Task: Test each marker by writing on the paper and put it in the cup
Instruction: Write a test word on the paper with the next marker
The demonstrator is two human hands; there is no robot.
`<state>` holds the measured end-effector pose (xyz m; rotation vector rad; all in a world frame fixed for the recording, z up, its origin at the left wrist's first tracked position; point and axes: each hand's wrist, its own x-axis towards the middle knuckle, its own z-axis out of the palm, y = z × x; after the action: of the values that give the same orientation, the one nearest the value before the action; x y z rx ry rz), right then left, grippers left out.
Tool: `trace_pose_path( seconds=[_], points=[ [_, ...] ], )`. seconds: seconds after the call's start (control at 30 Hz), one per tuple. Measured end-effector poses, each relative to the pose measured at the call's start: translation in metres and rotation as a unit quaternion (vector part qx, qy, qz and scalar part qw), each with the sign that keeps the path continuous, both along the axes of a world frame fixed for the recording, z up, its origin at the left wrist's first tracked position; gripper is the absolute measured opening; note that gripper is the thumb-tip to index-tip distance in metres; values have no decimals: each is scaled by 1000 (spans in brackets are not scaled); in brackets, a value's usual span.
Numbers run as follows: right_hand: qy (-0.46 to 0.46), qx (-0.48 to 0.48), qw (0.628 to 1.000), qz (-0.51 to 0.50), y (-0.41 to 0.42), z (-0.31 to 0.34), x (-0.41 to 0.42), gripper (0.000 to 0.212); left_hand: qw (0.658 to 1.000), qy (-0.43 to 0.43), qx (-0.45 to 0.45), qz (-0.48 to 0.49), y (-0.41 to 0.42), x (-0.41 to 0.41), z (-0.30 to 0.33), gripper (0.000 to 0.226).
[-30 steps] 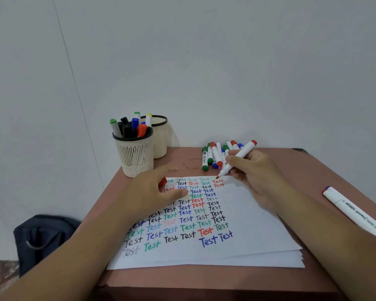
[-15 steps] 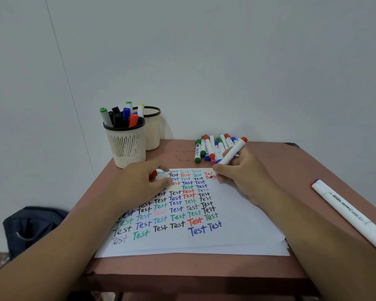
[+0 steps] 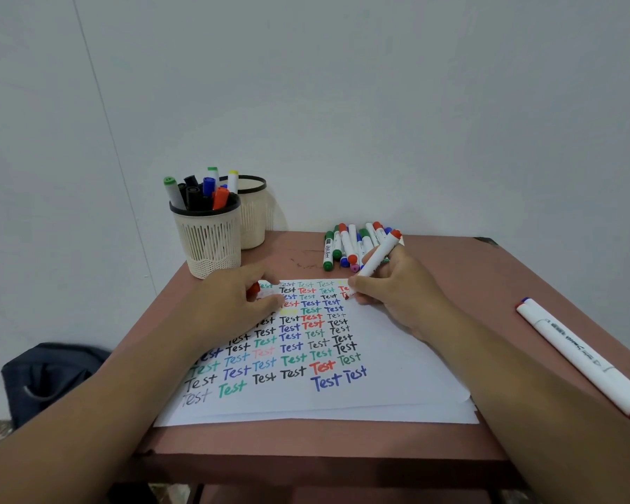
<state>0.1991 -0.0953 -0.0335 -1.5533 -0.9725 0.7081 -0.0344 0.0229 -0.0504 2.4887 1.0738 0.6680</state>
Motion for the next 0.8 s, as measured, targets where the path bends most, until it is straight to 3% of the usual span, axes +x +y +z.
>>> trace_pose_path(
  seconds=[0.57, 0.8],
  points=[
    [33, 18, 999, 0, 0, -2, 2, 35, 1000, 11, -5, 7, -5, 0, 4, 30],
    [-5, 2, 1000, 4, 3, -4, 2, 34, 1000, 23, -1, 14, -8, 0, 8, 31]
  ],
)
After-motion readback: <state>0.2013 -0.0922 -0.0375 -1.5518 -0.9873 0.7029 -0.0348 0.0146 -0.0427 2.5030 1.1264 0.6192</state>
